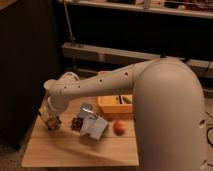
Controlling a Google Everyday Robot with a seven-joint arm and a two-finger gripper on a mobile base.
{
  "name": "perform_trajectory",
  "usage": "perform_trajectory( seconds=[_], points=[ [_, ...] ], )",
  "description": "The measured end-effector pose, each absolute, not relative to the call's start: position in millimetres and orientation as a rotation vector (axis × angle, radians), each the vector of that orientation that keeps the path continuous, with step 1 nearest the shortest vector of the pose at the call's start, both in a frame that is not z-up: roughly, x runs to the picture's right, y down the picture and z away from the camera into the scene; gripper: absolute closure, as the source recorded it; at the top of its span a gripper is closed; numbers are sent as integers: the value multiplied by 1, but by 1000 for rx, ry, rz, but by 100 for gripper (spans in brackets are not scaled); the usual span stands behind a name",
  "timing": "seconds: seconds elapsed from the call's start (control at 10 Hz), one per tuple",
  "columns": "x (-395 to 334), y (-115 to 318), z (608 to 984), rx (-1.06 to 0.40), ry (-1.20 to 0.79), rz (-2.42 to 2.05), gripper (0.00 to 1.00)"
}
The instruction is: Place eraser in metal cup
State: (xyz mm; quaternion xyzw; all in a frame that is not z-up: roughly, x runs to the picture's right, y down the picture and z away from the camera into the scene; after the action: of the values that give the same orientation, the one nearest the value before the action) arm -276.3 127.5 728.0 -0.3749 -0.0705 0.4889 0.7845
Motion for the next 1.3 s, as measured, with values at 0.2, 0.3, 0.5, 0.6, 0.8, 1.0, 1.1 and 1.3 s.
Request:
perform_trajectory(
  seconds=[0.2,0.3,0.5,0.6,0.8,1.0,1.1,1.3],
  points=[
    [-278,132,737,-789,-143,1070,100],
    [-279,134,740,-784,-140,1078,100],
    [-277,132,743,-765,-143,1092,100],
    [-276,130,742,-757,-146,1098,100],
    [-273,124,740,-738,-153,1106,100],
    [-271,121,742,-734,-161,1115,100],
    [-271,119,743,-737,-165,1115,96],
    [-273,117,742,-746,-174,1113,78]
  ],
)
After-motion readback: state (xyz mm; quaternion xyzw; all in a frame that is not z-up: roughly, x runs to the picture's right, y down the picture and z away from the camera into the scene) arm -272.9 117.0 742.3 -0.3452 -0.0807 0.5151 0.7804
